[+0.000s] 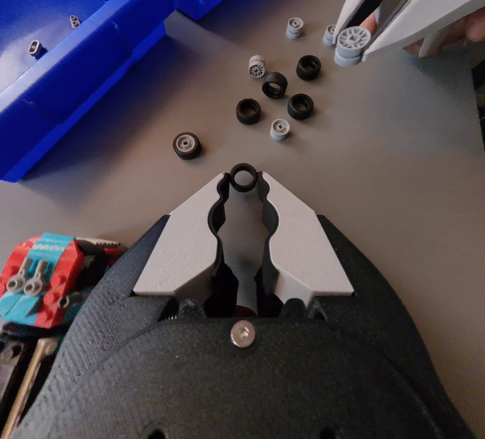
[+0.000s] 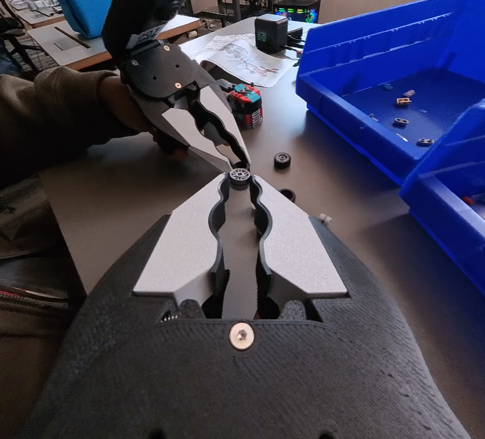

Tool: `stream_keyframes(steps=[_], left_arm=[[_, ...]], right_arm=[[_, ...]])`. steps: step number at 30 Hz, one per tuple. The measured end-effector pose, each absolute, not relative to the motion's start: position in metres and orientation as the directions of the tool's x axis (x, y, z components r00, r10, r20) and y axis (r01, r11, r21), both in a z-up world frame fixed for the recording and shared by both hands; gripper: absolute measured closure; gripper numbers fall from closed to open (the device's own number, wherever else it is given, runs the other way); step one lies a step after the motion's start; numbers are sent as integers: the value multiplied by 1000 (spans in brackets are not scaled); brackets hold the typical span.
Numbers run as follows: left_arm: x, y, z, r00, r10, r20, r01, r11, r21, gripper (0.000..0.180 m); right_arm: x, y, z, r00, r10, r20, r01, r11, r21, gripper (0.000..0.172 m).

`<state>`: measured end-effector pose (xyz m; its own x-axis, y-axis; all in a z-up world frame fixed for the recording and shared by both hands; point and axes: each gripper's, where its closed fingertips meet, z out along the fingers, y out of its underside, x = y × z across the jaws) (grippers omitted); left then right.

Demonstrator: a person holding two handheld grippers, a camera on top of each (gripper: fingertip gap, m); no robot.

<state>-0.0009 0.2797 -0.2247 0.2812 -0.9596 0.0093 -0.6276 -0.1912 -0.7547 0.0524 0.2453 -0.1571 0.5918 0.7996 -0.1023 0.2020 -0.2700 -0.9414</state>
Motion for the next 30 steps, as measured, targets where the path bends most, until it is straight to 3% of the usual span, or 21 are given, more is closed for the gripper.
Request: stream_keyframes(steps=[20,24,28,30], left_arm=[[-117,232,-230,317,-945,87,-625,-276,-730,157],[-121,230,-211,304,-950,70,-528,-229,-818,150],[-117,214,-159,211,-977,-44,-283,-18,-959,149],[-117,207,-141,185,-977,-104,-192,68,-979,149]], right_arm=[[-56,226,-176,453,879,-149,303,-309,-901,157],[-70,222,-175,453,870,-192,292,-349,-890,157],[-84,216,-166,435,858,-272,233,-400,-887,157],[-94,212,-160,402,850,-340,183,-439,-880,157]])
